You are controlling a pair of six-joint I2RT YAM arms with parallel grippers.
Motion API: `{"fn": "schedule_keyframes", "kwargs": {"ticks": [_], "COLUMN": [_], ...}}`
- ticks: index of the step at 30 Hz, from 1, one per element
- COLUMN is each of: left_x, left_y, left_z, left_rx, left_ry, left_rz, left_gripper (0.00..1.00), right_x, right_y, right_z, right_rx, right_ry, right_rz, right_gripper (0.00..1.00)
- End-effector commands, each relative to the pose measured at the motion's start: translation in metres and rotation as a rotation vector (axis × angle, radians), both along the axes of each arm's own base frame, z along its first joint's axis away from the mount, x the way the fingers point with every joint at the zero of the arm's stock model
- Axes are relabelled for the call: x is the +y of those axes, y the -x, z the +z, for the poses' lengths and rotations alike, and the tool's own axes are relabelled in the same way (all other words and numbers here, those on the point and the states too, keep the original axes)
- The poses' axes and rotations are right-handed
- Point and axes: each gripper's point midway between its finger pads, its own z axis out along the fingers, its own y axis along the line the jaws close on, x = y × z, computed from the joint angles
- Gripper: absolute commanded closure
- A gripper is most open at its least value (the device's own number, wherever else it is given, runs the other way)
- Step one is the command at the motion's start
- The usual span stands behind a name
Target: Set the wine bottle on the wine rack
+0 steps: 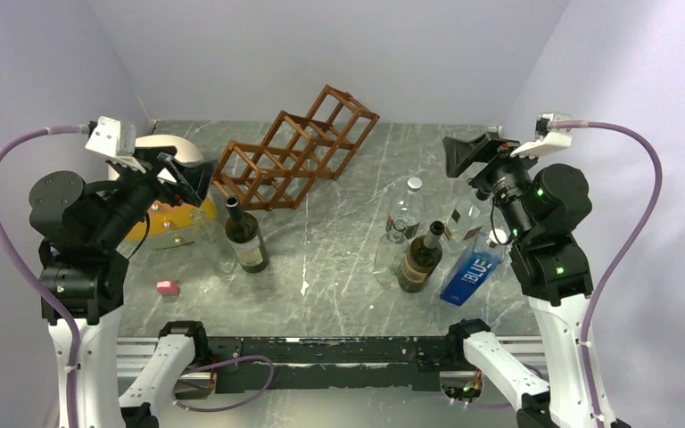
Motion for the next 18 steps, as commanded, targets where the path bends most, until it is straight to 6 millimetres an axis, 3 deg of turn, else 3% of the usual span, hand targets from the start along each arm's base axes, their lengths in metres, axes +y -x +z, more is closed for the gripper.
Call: {"fn": "schedule_keyframes", "kwargs": {"ticks": [1, 5, 10, 14, 18], "left_x": [-0.026, -0.041, -0.053, -0.055, -0.052], "left_y": [0.017, 0.03, 0.048, 0.058, 0.055], "left_z": [-0.001, -0.007, -0.009, -0.006, -0.007], "left_rx": [-0.034, -0.068, -0.09, -0.122, -0.115], "left_ry": [0.018, 0.017, -0.003, -0.012, -0.008], "left_rz": [-0.171, -0.276, -0.362, -0.37, -0.349], "left_gripper": [0.03, 0.01, 0.02, 0.01, 0.02], "right_x": [0.01, 0.015, 0.037, 0.052, 0.043], "right_y": [-0.006, -0.012, -0.012, -0.019, -0.041], "right_z": [0.001, -0.006, -0.011, -0.022, -0.045], "right_rx": [-0.01, 0.016, 0.009, 0.101, 0.228], "right_ry": [0.002, 0.016, 0.106, 0.139, 0.178], "right_rz": [0.061, 0.088, 0.233, 0.32, 0.232], "right_gripper": [0.09, 0.05, 0.07, 0.13, 0.23]}}
